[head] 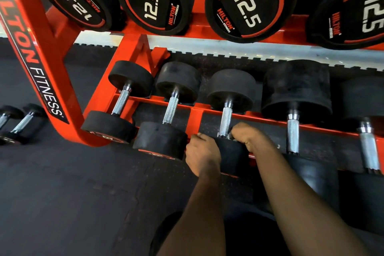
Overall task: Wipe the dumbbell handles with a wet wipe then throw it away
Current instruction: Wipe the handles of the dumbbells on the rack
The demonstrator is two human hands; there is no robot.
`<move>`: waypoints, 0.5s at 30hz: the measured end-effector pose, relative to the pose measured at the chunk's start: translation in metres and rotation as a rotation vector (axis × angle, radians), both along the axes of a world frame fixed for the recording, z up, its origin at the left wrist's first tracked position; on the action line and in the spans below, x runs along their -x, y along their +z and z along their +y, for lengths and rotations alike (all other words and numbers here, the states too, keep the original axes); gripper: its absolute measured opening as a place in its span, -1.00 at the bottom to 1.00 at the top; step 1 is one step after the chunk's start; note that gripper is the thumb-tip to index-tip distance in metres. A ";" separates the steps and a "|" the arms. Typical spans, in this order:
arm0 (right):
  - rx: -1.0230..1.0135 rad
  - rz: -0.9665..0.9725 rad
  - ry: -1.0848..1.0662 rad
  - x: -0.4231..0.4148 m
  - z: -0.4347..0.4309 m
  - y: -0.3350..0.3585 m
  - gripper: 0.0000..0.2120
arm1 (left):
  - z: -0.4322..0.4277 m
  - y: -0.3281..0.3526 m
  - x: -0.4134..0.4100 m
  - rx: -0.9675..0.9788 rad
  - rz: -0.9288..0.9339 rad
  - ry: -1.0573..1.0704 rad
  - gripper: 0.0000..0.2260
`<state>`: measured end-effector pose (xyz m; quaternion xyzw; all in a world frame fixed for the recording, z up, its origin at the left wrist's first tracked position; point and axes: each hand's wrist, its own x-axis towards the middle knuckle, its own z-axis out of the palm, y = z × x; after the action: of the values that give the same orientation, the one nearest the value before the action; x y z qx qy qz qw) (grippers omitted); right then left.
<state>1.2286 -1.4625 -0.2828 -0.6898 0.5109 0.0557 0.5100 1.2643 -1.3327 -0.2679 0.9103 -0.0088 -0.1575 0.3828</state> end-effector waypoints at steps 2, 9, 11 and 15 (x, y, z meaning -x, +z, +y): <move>0.034 0.044 0.072 0.000 0.000 0.004 -0.88 | 0.001 0.000 0.000 0.004 0.006 0.002 -0.62; 0.135 0.102 0.063 -0.001 0.001 0.012 -0.90 | -0.001 -0.001 -0.002 0.004 -0.002 0.017 -0.63; 0.086 0.084 0.067 -0.004 0.003 0.005 -0.78 | -0.001 -0.002 -0.001 0.009 0.003 0.018 -0.63; 0.172 0.110 0.097 0.004 -0.002 0.008 -0.90 | -0.001 -0.002 0.000 0.028 0.000 0.023 -0.63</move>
<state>1.2249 -1.4645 -0.2748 -0.7509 0.5070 0.0738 0.4166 1.2645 -1.3336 -0.2703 0.9048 -0.0006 -0.1529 0.3974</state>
